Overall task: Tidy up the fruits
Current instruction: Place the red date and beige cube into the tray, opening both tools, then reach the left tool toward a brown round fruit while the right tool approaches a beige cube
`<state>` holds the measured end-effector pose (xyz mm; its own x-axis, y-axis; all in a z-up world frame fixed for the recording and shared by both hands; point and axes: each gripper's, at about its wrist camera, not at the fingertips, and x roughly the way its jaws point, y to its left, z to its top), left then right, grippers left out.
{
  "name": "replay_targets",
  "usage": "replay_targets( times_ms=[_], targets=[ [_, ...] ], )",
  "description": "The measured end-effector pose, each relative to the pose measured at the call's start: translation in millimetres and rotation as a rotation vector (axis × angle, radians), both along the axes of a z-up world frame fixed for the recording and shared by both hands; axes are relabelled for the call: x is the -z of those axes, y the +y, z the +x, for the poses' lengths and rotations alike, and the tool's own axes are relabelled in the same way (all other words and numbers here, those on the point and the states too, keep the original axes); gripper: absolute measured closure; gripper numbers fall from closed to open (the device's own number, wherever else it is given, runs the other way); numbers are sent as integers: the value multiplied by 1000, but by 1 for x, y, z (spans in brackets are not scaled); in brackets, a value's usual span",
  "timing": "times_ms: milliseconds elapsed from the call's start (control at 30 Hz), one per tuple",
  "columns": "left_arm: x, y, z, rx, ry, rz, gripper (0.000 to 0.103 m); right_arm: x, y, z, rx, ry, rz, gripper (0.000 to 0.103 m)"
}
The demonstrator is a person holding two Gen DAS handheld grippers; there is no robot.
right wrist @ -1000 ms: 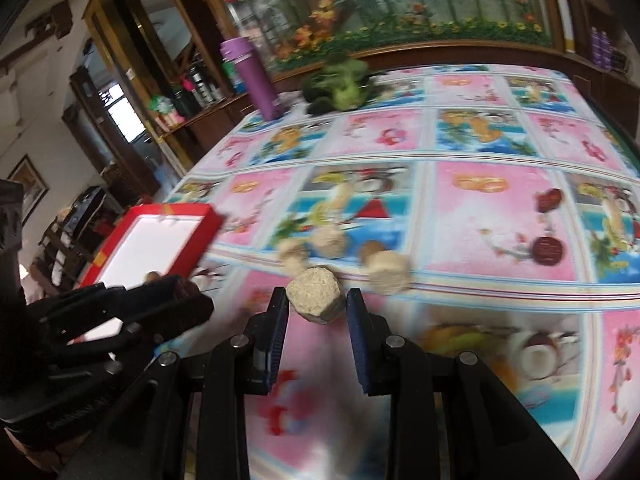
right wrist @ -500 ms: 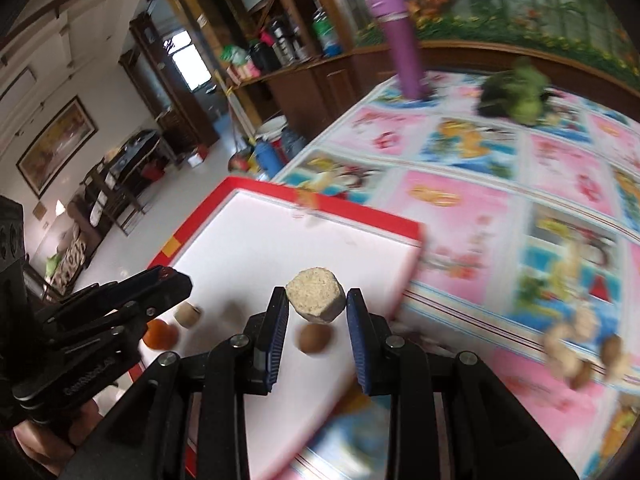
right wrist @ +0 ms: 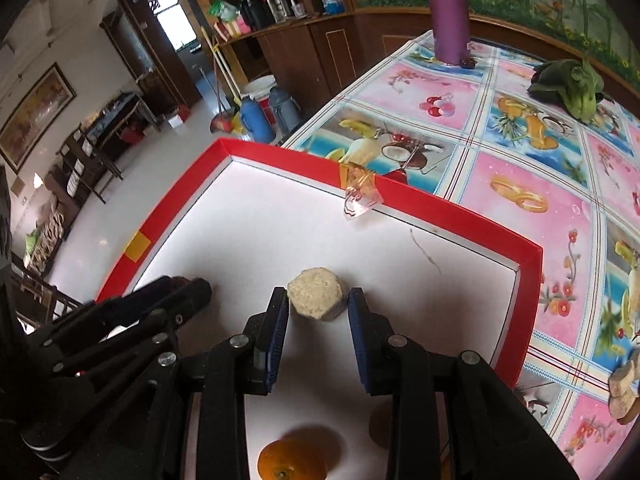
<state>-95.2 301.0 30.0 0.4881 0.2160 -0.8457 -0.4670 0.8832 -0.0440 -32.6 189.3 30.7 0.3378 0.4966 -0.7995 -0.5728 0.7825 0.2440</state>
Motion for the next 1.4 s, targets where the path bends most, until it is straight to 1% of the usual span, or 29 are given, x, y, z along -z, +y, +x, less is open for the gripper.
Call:
replay_targets(
  times_ms=[33, 100, 167, 200, 233, 267, 367, 400, 433, 500, 567, 733, 833, 933, 1000, 1067, 1167, 1233, 1300, 1400],
  targets=[
    [-1, 0, 0, 0, -2, 8, 65, -1, 1, 1, -5, -3, -6, 72],
    [-5, -1, -3, -5, -10, 29, 57, -4, -3, -2, -16, 1, 5, 72],
    [-10, -1, -8, -11, -32, 39, 48, -8, -9, -2, -16, -1, 46, 68],
    [-15, -4, -13, -12, -51, 52, 46, -13, -17, -4, -9, -9, 70, 65],
    [-19, -7, -15, -8, -63, 57, 43, -17, -24, -6, 1, -20, 83, 63],
    [-23, -11, -17, -2, -78, 61, 40, -21, -30, -8, 10, -33, 94, 62],
    [-36, -30, -25, 38, -119, 85, 39, -34, -55, -17, 24, -83, 119, 62],
    [-40, -41, -29, 68, -131, 88, 38, -38, -63, -19, 31, -98, 120, 62],
    [-43, -50, -31, 93, -140, 87, 33, -40, -74, -22, 44, -110, 124, 61],
    [-47, -67, -34, 138, -152, 89, 30, -44, -103, -27, 72, -118, 143, 60],
    [-51, -88, -37, 200, -160, 93, 28, -45, -126, -33, 99, -129, 139, 60],
    [-54, -145, -41, 371, -161, 80, 27, -42, -200, -40, 216, -140, 103, 60],
    [-48, -171, -43, 441, -146, 68, 27, -33, -246, -42, 302, -136, 77, 59],
    [-40, -196, -40, 492, -113, 49, 27, -23, -274, -44, 347, -113, 56, 59],
    [-35, -213, -38, 531, -96, 38, 27, -18, -285, -44, 355, -106, 49, 59],
    [-30, -230, -36, 564, -70, 34, 27, -16, -289, -41, 357, -116, 42, 59],
    [-26, -243, -33, 592, -46, 16, 27, -13, -285, -31, 358, -153, 15, 59],
    [-25, -251, -30, 614, -31, 3, 27, -7, -285, -22, 362, -157, -5, 59],
    [-23, -255, -26, 626, -20, -22, 27, 2, -285, -8, 361, -124, -22, 60],
    [-19, -263, -18, 639, 1, -29, 27, 14, -289, 6, 363, -59, 14, 62]
  ],
)
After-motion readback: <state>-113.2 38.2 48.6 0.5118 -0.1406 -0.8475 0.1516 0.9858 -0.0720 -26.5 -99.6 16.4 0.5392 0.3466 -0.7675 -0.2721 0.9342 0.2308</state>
